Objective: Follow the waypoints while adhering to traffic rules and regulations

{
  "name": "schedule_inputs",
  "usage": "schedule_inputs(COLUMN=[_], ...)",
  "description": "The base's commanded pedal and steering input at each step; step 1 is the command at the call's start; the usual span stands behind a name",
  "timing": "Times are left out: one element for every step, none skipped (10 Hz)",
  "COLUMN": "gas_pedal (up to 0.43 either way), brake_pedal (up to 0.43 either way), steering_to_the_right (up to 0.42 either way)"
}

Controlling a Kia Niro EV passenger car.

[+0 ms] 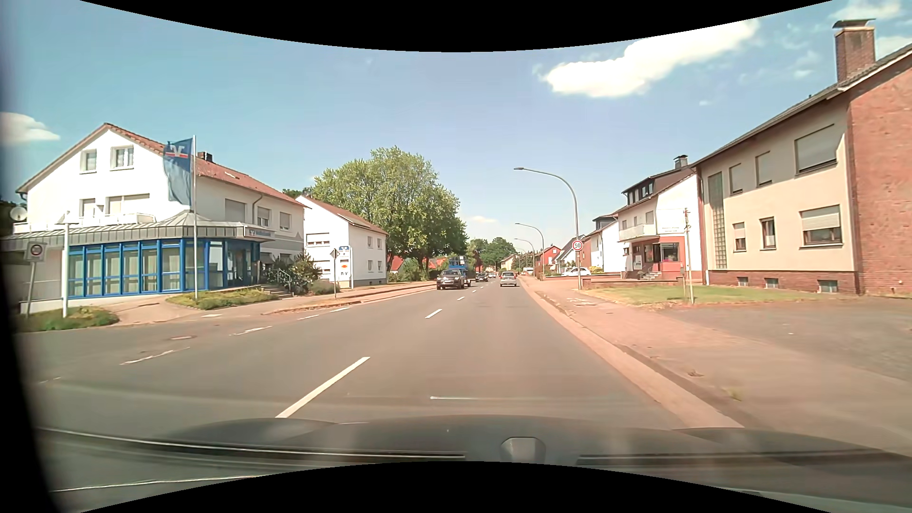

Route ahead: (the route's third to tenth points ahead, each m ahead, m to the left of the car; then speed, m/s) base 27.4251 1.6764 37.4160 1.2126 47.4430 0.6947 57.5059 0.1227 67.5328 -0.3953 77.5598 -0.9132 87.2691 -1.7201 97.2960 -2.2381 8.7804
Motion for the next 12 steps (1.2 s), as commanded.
schedule_inputs(gas_pedal=[0.000,0.000,0.000,0.000,0.000,0.000,0.000,0.000,0.000,0.000,0.000,0.020], brake_pedal=[0.006,0.006,0.006,0.006,0.006,0.006,0.006,0.006,0.006,0.006,0.006,0.006], steering_to_the_right=[0.011,0.012,0.012,0.012,0.012,0.012,0.012,0.012,0.012,0.012,0.011,0.011])
